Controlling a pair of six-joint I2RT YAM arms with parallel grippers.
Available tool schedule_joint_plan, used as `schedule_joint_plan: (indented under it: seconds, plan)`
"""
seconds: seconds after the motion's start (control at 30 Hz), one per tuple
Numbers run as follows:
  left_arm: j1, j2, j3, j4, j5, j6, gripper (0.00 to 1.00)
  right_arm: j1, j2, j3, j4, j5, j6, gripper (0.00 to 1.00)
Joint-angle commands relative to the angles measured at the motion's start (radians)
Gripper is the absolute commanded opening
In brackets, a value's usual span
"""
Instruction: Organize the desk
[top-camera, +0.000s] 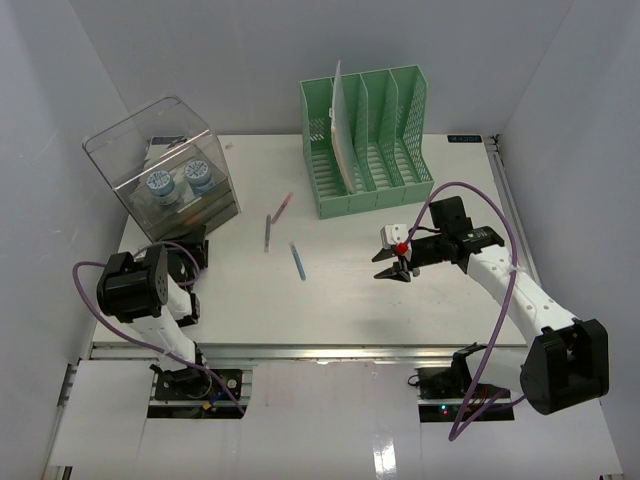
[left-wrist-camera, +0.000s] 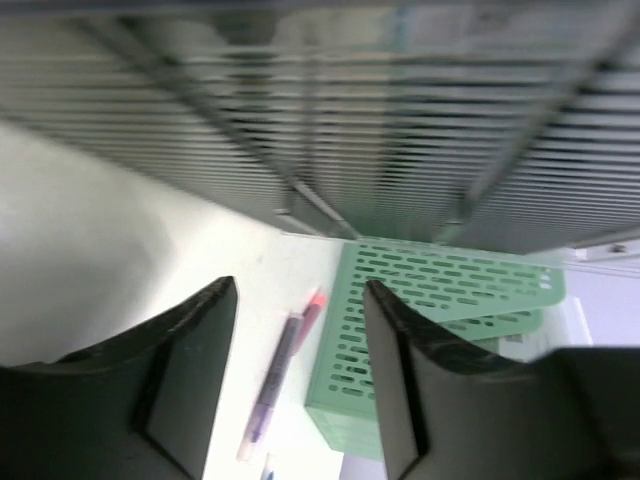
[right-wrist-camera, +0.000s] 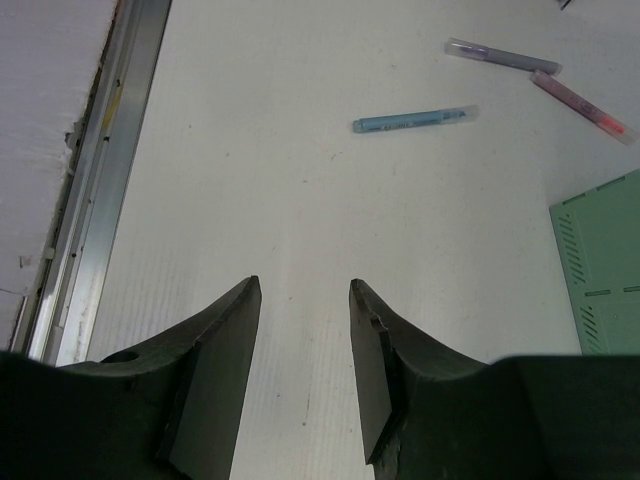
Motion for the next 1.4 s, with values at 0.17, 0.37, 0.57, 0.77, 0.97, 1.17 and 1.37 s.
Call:
schedule_joint_plan:
  seconds: [0.17, 0.37, 0.57, 0.77, 0.97, 1.17, 1.37]
  plan:
    - [0.011, -0.022, 0.059, 0.180, -0.046, 0.010, 0.66, -0.006, 0.009, -0.002, 0.013, -0.001, -0.010, 0.48]
    - [0.035, 0.022, 0.082, 0.181, -0.064, 0.017, 0.54, -0.006, 0.010, -0.002, 0.012, 0.003, -0.010, 0.48]
    - [0.069, 0.068, 0.089, 0.217, -0.039, 0.021, 0.41, -0.006, 0.012, -0.002, 0.011, 0.002, -0.010, 0.48]
    - [0.090, 0.109, 0.084, 0.275, -0.007, 0.024, 0.28, -0.005, 0.017, -0.002, 0.011, 0.004, -0.008, 0.48]
    - [0.096, 0.157, 0.066, 0.371, 0.047, 0.020, 0.03, -0.006, 0.021, -0.002, 0.011, 0.008, -0.009, 0.48]
    - [0.094, 0.162, -0.021, 0.472, 0.143, 0.000, 0.00, -0.006, 0.025, -0.004, 0.011, 0.003, -0.006, 0.48]
    - [0.082, 0.048, -0.155, 0.470, 0.211, 0.013, 0.00, -0.006, 0.035, -0.002, 0.012, 0.002, -0.003, 0.48]
